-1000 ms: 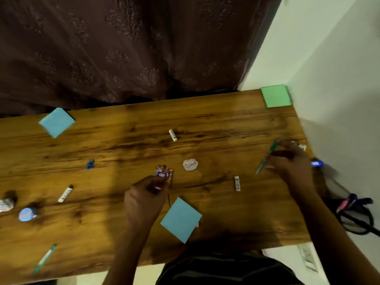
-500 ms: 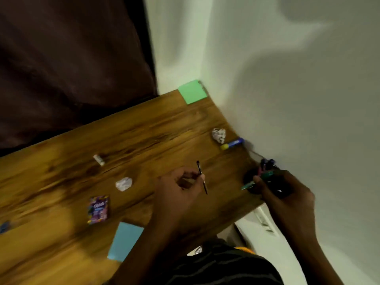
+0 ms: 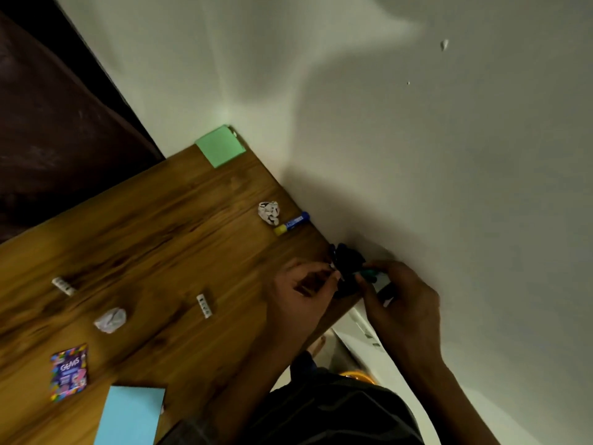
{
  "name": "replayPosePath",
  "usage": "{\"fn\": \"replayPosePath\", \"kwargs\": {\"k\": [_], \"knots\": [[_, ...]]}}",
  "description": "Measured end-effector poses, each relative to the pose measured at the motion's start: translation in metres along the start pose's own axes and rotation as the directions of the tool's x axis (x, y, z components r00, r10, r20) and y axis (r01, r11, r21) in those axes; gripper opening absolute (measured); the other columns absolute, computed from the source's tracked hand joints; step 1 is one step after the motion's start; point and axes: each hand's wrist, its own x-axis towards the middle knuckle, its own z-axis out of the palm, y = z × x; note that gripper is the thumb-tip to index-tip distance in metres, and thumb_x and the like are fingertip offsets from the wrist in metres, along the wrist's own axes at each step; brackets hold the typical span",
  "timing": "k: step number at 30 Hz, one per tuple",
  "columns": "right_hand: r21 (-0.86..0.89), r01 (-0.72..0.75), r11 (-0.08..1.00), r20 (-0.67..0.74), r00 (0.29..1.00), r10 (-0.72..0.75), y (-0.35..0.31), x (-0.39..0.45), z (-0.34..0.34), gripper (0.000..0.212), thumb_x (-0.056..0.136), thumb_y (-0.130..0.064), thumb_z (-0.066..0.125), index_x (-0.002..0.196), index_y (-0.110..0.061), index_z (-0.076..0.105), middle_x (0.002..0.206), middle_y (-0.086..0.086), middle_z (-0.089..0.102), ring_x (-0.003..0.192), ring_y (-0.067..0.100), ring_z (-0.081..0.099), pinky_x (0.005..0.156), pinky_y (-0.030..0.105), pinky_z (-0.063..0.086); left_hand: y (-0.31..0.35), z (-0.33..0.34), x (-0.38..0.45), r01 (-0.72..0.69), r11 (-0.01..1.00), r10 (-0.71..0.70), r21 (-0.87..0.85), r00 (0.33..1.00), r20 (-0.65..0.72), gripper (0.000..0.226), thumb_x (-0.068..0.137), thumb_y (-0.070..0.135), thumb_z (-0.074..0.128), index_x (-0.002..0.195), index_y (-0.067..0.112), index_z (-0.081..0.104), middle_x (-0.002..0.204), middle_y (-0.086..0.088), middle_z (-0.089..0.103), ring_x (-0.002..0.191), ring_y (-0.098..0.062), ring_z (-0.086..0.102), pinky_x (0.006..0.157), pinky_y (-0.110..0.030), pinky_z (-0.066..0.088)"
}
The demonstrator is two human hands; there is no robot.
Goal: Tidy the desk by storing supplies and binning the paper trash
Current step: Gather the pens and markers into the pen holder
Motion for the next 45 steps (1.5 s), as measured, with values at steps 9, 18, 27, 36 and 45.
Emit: {"fn": "replayPosePath", "kwargs": {"k": [9, 18, 27, 36, 45], "knots": [[-0.084, -0.004, 0.996, 0.224, 0.974, 0.023, 0.016, 0.026, 0.025, 0.025, 0.088, -0.018, 0.074, 0.113, -0.024, 0.072, 0.108, -0.005, 0.074, 0.094, 0.016, 0.071, 0.085, 0.037, 0.059, -0.025, 0.015, -0.010, 0.129, 0.990, -0.125, 0.062, 0.990, -0.057, 0.015, 0.085, 0.033, 0.079, 0.099, 0.027, 0.080, 0.080, 0.013, 0.072, 0.069, -0.009, 0.066, 0.060, -0.027, 0.055], [-0.150, 0.059, 0.987, 0.213, 0.977, -0.026, 0.000, 0.037, 0.021, 0.024, 0.094, -0.023, 0.068, 0.119, -0.021, 0.068, 0.113, -0.003, 0.071, 0.098, 0.018, 0.068, 0.084, 0.029, 0.052, -0.021, -0.003, -0.023, 0.168, 0.980, -0.150, 0.105, 0.975, -0.163, 0.017, 0.086, 0.023, 0.083, 0.103, 0.028, 0.081, 0.066, 0.027, 0.060, 0.065, 0.003, 0.060, 0.062, -0.005, 0.041], [0.112, 0.344, 0.932, 0.217, 0.907, -0.361, -0.043, 0.035, 0.025, 0.029, 0.091, -0.026, 0.076, 0.116, -0.013, 0.071, 0.110, 0.002, 0.072, 0.096, 0.013, 0.067, 0.084, 0.006, 0.044, -0.029, -0.070, -0.065, 0.326, 0.938, -0.256, 0.119, 0.881, -0.399, 0.007, 0.086, 0.027, 0.083, 0.092, 0.030, 0.081, 0.053, 0.016, 0.048, 0.049, -0.003, 0.046, 0.051, -0.016, 0.035], [0.189, 0.490, 0.851, 0.321, 0.788, -0.526, -0.077, 0.036, 0.075, 0.040, 0.089, -0.038, 0.076, 0.118, -0.011, 0.070, 0.115, 0.012, 0.070, 0.101, 0.027, 0.065, 0.092, 0.031, 0.048, -0.021, -0.125, -0.155, 0.343, 0.897, -0.432, -0.279, 0.547, -0.717, 0.003, 0.086, 0.025, 0.082, 0.084, 0.023, 0.084, 0.062, -0.008, 0.066, 0.066, -0.006, 0.058, 0.063, -0.026, 0.045], [0.192, 0.565, 0.803, 0.469, 0.666, -0.580, -0.132, -0.023, 0.106, 0.044, 0.084, -0.069, 0.057, 0.107, -0.032, 0.064, 0.089, -0.009, 0.061, 0.081, 0.018, 0.059, 0.082, 0.045, 0.055, -0.026, -0.206, -0.252, 0.177, 0.931, -0.364, -0.319, 0.431, -0.826, 0.020, 0.082, 0.012, 0.068, 0.090, 0.018, 0.085, 0.060, 0.009, 0.068, 0.058, 0.003, 0.056, 0.056, -0.015, 0.042]]}}
